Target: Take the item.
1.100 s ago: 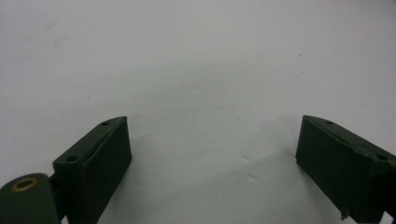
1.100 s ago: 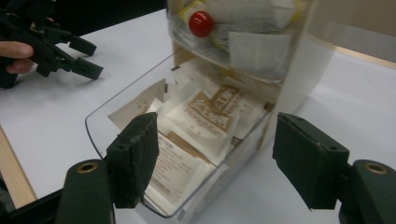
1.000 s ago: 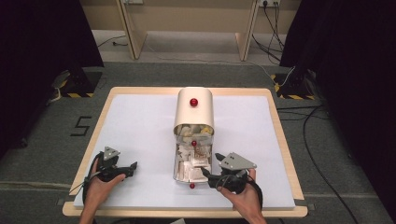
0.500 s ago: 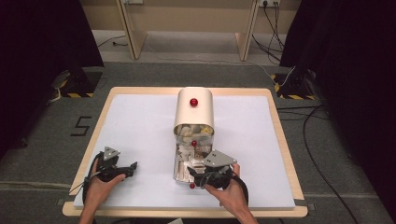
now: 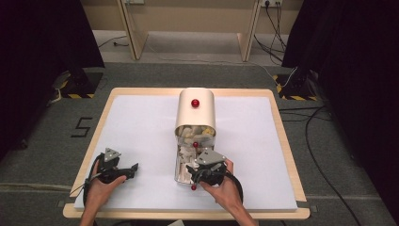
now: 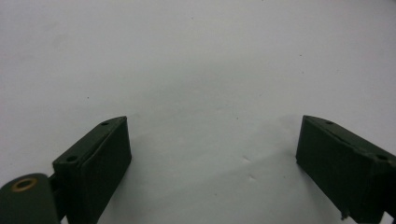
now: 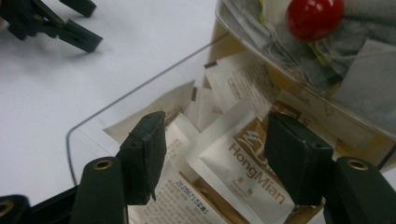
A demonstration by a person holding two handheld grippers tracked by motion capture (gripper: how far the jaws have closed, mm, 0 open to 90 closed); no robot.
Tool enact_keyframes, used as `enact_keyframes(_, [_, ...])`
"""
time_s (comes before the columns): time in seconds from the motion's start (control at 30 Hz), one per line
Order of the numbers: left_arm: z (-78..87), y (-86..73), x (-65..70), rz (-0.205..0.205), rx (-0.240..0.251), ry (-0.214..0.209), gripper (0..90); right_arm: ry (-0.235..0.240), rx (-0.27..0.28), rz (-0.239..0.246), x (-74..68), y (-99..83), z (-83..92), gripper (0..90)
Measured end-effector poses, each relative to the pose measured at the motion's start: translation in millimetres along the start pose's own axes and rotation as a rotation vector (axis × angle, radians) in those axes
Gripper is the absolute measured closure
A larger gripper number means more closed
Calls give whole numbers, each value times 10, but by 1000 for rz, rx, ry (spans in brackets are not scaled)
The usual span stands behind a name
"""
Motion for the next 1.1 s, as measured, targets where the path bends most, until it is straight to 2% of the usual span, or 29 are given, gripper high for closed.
enact_keyframes(0.07, [0, 0, 0, 0, 0, 0, 93, -5, -4, 0, 16, -11, -7, 418])
enact_keyframes(0.1, [0, 0, 0, 0, 0, 0, 93, -16, -9, 0, 49, -31, -2, 478])
enact_keyframes(0.17, [0, 0, 0, 0, 0, 0, 93, -21, -11, -2, 66, -38, 6, 498])
enact_keyframes(0.23, [0, 0, 0, 1, 0, -1, 93, -29, -13, -8, 105, -51, 36, 575])
enact_keyframes(0.37, [0, 0, 0, 1, 0, -1, 93, -28, -18, -3, 117, -64, 48, 634])
enact_keyframes(0.4, [0, 0, 0, 1, 1, -1, 93, -27, -19, 14, 108, -58, 55, 677])
enact_keyframes(0.47, [1, 0, 0, 1, 0, -1, 93, -27, -18, 18, 103, -53, 59, 694])
enact_keyframes(0.5, [1, 0, 0, 1, 0, -1, 93, -34, -18, 32, 100, -39, 79, 750])
enact_keyframes(0.53, [1, 0, 0, 2, 0, -2, 93, -34, -18, 32, 100, -39, 79, 750])
enact_keyframes(0.57, [1, 0, 0, 1, 1, -2, 93, -41, -15, 50, 109, -27, 107, 797])
enact_keyframes(0.6, [1, 0, 0, 1, 1, -2, 93, -41, -15, 50, 109, -27, 107, 797])
enact_keyframes(0.67, [1, 0, 0, 2, 1, -2, 93, -51, -8, 69, 124, -6, 155, 854])
enact_keyframes(0.83, [1, 0, 0, 2, 1, -2, 93, -17, 19, 75, 85, 43, 196, 897])
enact_keyframes(0.93, [0, 2, 2, 5, 3, -2, 93, 2, 26, 98, 26, 91, 219, 900])
enact_keyframes(1.1, [0, 2, 2, 6, 3, -2, 93, 9, 44, 96, 19, 127, 255, 900])
Point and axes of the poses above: each handheld gripper's, and its own axes: z roughly backward along the jaws, y roughly out of its top, x roughly to its right, the point moved 9 cm from there along -z, roughly forward along the jaws, and after that the axes turned 14 degrees about y, right-handed, at the moved point
